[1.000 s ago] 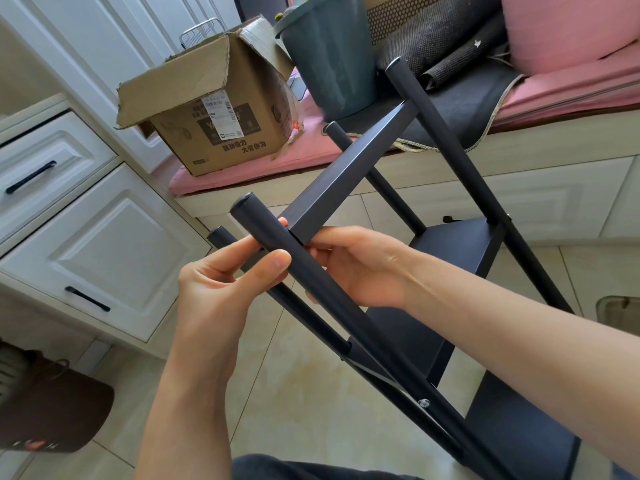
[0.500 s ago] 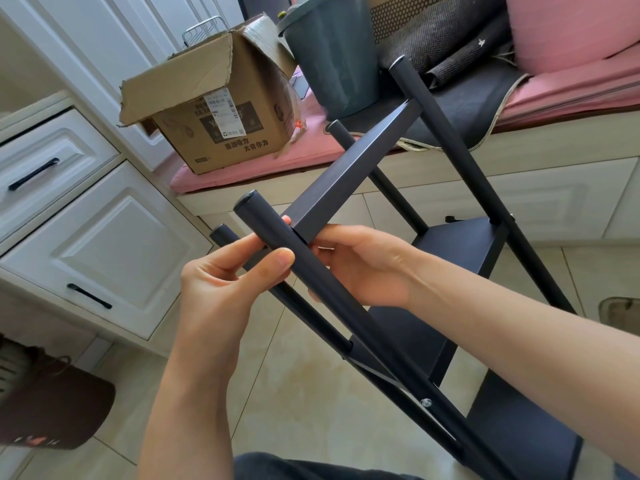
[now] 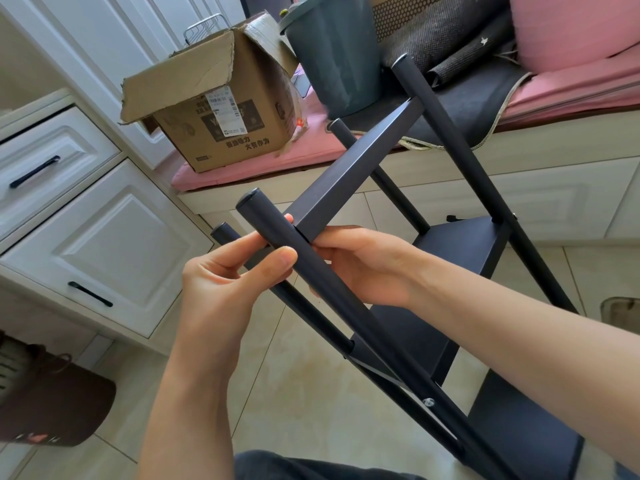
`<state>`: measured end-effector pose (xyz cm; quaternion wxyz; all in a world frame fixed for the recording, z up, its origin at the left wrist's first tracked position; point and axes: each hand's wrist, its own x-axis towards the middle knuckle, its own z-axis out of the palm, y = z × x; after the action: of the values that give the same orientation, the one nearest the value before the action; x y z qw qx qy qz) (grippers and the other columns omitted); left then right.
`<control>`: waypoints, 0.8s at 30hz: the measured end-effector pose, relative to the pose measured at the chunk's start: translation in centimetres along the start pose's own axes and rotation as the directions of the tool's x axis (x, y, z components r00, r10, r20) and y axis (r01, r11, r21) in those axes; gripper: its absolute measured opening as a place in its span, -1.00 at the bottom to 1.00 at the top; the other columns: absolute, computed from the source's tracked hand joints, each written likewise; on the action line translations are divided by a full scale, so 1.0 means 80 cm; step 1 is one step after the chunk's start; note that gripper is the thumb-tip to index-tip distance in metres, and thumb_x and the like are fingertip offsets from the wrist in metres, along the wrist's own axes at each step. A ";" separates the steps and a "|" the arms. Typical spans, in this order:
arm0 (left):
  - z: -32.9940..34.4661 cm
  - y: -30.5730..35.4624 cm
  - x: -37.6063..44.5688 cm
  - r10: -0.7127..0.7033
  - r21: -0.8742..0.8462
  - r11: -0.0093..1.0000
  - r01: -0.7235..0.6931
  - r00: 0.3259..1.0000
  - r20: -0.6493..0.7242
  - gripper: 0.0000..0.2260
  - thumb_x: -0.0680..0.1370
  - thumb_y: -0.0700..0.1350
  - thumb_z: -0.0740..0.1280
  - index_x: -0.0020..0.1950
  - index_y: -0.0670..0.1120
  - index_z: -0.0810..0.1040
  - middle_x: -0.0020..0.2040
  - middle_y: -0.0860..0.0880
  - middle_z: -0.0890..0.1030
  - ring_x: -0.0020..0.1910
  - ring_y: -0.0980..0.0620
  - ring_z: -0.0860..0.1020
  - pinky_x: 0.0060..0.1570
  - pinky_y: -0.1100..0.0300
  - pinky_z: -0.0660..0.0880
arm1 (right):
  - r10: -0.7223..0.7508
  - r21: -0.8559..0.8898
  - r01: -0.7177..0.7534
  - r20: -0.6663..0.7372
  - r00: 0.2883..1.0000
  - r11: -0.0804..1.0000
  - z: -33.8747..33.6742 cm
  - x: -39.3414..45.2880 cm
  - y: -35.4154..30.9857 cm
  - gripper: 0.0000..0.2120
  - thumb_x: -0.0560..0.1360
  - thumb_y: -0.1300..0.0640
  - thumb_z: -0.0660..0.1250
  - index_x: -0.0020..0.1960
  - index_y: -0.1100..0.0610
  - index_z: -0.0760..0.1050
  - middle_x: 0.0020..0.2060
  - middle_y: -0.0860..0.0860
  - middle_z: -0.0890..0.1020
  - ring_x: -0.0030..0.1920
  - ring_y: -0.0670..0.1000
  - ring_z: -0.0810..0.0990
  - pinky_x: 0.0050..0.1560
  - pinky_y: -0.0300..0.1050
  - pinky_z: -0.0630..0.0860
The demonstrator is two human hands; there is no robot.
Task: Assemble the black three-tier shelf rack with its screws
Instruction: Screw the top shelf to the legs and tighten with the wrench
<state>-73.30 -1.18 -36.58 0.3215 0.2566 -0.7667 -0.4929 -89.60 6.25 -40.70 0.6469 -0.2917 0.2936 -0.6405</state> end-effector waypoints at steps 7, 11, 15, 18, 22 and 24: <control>-0.001 -0.002 0.000 -0.002 0.007 1.000 0.002 1.000 -0.018 -0.60 0.28 0.15 0.54 0.11 0.17 0.73 0.10 0.01 0.73 0.19 -0.13 0.65 0.23 -0.10 0.55 | 0.003 0.020 -0.002 -0.021 1.000 1.000 0.002 0.002 0.001 -0.80 0.63 0.06 0.22 0.06 0.01 0.63 -0.23 -0.02 0.57 -0.32 -0.10 0.62 -0.29 -0.22 0.57; -0.001 -0.002 0.000 -0.010 0.006 1.000 0.010 1.000 -0.020 -0.61 0.27 0.16 0.54 0.08 0.21 0.74 0.09 0.02 0.74 0.21 -0.14 0.64 0.24 -0.12 0.55 | 0.001 0.021 -0.001 0.006 1.000 1.000 0.002 0.000 0.002 -0.81 0.64 0.10 0.20 0.09 0.06 0.59 -0.30 -0.06 0.65 -0.33 -0.11 0.64 -0.31 -0.21 0.57; 0.000 -0.002 0.000 -0.008 0.001 1.000 0.008 1.000 -0.023 -0.58 0.26 0.16 0.54 0.11 0.16 0.73 0.10 0.02 0.73 0.22 -0.14 0.64 0.27 -0.15 0.53 | 0.005 -0.003 -0.005 -0.035 0.999 1.000 0.003 0.001 0.000 -0.80 0.54 0.06 0.32 -0.15 0.00 0.70 -0.28 -0.01 0.54 -0.36 -0.10 0.59 -0.31 -0.22 0.57; -0.001 -0.003 0.000 -0.018 0.009 1.000 0.018 0.999 -0.027 -0.55 0.25 0.17 0.54 0.13 0.16 0.72 0.11 0.01 0.73 0.23 -0.14 0.63 0.29 -0.17 0.51 | 0.010 -0.022 -0.011 -0.064 0.998 1.000 0.004 0.001 -0.002 -0.83 0.49 0.03 0.35 -0.19 -0.03 0.71 -0.29 -0.02 0.52 -0.36 -0.11 0.59 -0.29 -0.25 0.57; -0.002 -0.002 0.000 -0.005 0.002 1.000 0.005 1.000 -0.019 -0.56 0.27 0.15 0.55 0.13 0.13 0.73 0.10 -0.01 0.73 0.21 -0.14 0.64 0.28 -0.15 0.51 | 0.014 0.011 -0.014 -0.016 1.000 1.000 0.004 -0.001 -0.002 -0.85 0.54 0.08 0.29 0.00 0.02 0.63 -0.23 0.00 0.58 -0.32 -0.10 0.62 -0.29 -0.20 0.58; -0.002 -0.003 -0.001 -0.001 -0.004 1.000 0.001 1.000 -0.016 -0.59 0.28 0.14 0.54 0.12 0.13 0.74 0.09 -0.01 0.74 0.20 -0.13 0.65 0.27 -0.14 0.52 | 0.018 0.044 -0.018 0.007 1.000 0.999 0.004 -0.002 -0.001 -0.85 0.55 0.12 0.26 0.03 0.05 0.61 -0.26 -0.03 0.64 -0.33 -0.09 0.64 -0.30 -0.21 0.57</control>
<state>-73.14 -1.30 -36.74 0.3281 0.2601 -0.7630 -0.4926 -89.38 6.41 -40.43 0.6600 -0.2768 0.2799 -0.6399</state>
